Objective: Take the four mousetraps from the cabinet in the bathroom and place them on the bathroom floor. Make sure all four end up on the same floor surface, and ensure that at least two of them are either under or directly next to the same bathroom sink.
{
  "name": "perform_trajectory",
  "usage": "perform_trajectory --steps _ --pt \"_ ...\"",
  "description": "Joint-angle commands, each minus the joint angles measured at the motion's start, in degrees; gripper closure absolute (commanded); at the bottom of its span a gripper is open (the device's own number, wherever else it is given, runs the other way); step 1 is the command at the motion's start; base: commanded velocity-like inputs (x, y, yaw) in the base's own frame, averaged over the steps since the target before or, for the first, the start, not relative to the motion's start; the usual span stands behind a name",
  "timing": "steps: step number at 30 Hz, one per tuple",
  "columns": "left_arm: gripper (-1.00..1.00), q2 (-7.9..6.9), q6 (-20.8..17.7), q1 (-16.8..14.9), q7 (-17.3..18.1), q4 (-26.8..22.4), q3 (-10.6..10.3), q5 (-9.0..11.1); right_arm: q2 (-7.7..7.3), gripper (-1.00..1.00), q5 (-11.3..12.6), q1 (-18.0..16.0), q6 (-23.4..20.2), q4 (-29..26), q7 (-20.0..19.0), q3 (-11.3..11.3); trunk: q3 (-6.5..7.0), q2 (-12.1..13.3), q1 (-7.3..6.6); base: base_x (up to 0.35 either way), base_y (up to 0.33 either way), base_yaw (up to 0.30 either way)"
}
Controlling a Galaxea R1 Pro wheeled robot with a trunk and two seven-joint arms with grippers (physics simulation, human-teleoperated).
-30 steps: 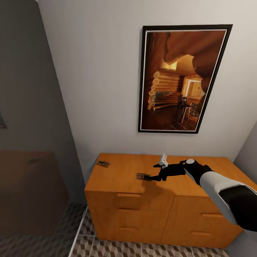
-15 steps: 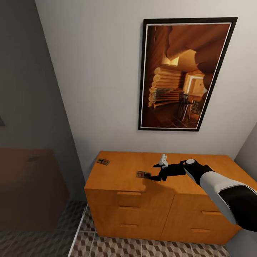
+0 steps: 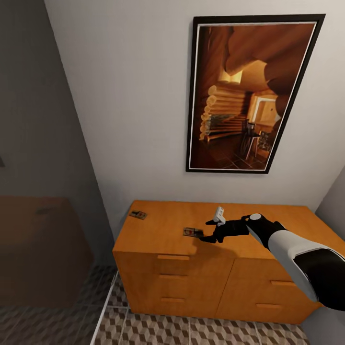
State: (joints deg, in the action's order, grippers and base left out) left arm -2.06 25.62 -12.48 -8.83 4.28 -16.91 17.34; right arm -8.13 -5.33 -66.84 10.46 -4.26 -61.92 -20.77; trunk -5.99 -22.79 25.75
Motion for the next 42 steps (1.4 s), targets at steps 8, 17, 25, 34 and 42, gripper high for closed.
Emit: perform_trajectory --steps 8,17,25,34,42 --pt "-1.00 0.03 0.3 -0.1 -0.1 0.2 -0.5 0.2 -0.06 -1.00 -0.6 0.0 0.4 0.0 0.0 0.2 -0.22 -0.1 0.03 0.000 0.000 0.000" --pt "-1.00 0.03 0.3 -0.1 -0.1 0.2 -0.5 0.2 -0.25 -1.00 -0.8 0.0 0.5 0.0 0.1 0.2 -0.23 -0.1 0.03 0.000 0.000 0.000" --pt "-1.00 0.03 0.2 -0.1 -0.1 0.2 -0.5 0.2 -0.58 -1.00 -0.8 0.0 0.5 -0.1 0.2 0.2 -0.24 -0.1 0.03 0.000 0.000 0.000" --pt "-1.00 0.03 0.2 -0.1 -0.1 0.2 -0.5 0.2 -0.59 -1.00 -0.8 0.0 0.5 -0.1 0.3 0.2 -0.24 -0.1 0.03 0.000 0.000 0.000" --pt "-1.00 -0.01 0.2 -0.1 -0.1 0.2 -0.5 0.2 -0.51 -1.00 -0.8 0.0 0.5 -0.1 0.3 0.1 -0.24 -0.1 0.03 0.000 0.000 0.000"
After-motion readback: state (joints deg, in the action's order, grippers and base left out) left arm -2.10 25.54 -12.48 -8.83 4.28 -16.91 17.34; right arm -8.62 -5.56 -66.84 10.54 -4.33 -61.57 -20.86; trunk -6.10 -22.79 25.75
